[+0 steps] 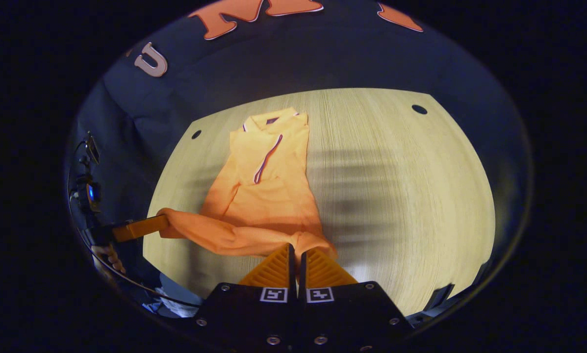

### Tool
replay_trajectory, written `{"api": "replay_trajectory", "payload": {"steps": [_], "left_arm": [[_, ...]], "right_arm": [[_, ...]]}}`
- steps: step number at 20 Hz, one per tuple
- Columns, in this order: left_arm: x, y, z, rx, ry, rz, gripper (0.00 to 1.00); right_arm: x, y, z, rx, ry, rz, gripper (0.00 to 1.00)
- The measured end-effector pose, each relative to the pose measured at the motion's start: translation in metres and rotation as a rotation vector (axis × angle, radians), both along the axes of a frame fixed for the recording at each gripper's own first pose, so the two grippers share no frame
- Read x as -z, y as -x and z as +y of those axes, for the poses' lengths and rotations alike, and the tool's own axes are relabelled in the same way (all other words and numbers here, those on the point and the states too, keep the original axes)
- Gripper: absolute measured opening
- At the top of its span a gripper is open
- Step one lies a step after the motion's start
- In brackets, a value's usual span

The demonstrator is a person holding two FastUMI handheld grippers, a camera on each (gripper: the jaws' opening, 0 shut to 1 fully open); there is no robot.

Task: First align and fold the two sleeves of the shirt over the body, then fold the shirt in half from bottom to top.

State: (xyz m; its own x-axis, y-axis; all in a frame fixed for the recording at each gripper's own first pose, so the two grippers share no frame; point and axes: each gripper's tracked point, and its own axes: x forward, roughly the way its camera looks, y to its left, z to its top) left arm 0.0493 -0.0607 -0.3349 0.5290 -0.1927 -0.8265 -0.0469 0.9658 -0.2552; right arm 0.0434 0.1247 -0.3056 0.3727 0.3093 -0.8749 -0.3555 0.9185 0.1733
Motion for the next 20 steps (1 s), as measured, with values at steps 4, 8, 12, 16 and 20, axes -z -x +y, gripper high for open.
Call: {"api": "replay_trajectory", "payload": {"steps": [4,8,12,16,20], "left_arm": [[-0.01,-0.067,0.008,-0.003,-0.004,-0.062,0.01],[-0.007,-0.136,0.015,-0.017,-0.009,-0.106,0.01],[0.006,-0.198,0.019,-0.027,-0.008,-0.112,0.01],[0.038,-0.241,0.029,-0.021,-0.045,-0.093,0.01],[0.076,-0.268,0.033,-0.031,-0.071,-0.048,0.01]], "right_arm": [[-0.014,-0.065,0.013,0.0,-0.003,-0.067,0.0],[-0.013,-0.124,0.028,0.006,-0.014,-0.097,0.0],[-0.002,-0.177,0.047,0.016,-0.023,-0.117,0.0],[0.028,-0.227,0.064,0.031,-0.01,-0.126,0.0],[0.069,-0.26,0.072,0.055,0.039,-0.134,0.02]]}}
